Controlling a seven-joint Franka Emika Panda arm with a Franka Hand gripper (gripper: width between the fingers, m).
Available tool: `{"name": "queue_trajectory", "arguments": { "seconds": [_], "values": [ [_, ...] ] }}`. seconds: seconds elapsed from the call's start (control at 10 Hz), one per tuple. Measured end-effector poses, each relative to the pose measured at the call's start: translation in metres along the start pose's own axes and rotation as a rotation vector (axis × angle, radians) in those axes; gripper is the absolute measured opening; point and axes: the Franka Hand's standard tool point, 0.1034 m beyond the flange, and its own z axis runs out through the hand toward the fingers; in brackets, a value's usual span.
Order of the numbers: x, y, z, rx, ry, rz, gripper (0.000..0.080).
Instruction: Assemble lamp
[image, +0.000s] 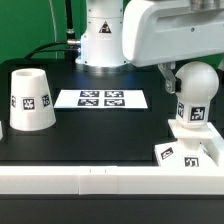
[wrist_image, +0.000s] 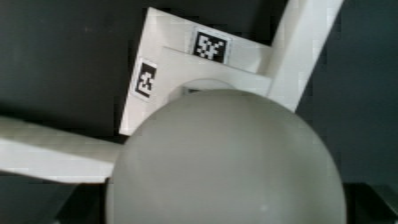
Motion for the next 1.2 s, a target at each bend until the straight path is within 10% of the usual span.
{"name": "queue_trajectory", "arguments": {
  "seconds": [1.2],
  "values": [
    [0.0010,0.0040,0.0030,0.050,0.020,0.978,0.0578]
  ]
}}
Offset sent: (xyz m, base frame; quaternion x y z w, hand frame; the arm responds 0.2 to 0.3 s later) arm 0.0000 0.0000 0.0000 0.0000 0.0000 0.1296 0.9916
